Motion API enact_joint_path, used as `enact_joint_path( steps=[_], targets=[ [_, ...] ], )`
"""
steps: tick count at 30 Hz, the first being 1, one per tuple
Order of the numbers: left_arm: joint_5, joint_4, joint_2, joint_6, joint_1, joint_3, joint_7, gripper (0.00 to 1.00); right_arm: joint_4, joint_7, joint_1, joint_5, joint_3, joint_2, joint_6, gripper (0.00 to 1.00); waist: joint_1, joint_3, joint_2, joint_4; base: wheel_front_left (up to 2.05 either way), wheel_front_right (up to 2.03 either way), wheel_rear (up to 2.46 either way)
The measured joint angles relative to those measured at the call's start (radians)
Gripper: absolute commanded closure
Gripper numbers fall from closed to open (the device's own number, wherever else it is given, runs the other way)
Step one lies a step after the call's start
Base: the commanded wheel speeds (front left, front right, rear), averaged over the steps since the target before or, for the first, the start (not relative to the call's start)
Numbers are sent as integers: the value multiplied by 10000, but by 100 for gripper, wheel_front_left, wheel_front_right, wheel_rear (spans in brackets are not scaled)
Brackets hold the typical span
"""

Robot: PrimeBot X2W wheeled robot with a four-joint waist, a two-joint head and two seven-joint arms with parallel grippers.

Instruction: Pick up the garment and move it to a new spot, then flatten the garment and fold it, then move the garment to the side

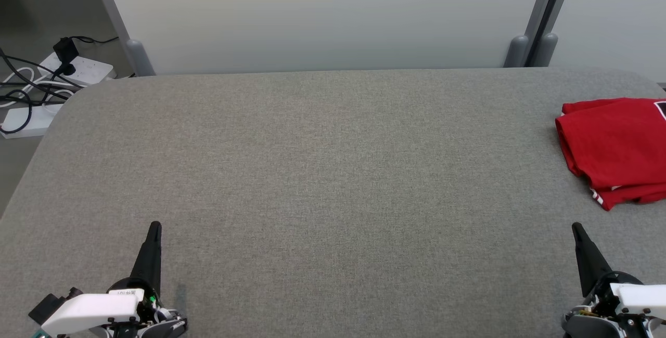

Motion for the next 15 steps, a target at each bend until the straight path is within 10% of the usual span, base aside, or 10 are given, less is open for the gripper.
enact_joint_path(
  steps=[15],
  targets=[
    [0,0,0,0,0,0,0,100,0,0,0,0,0,0,0,100,0,0,0,0,0,0,0]
  ],
)
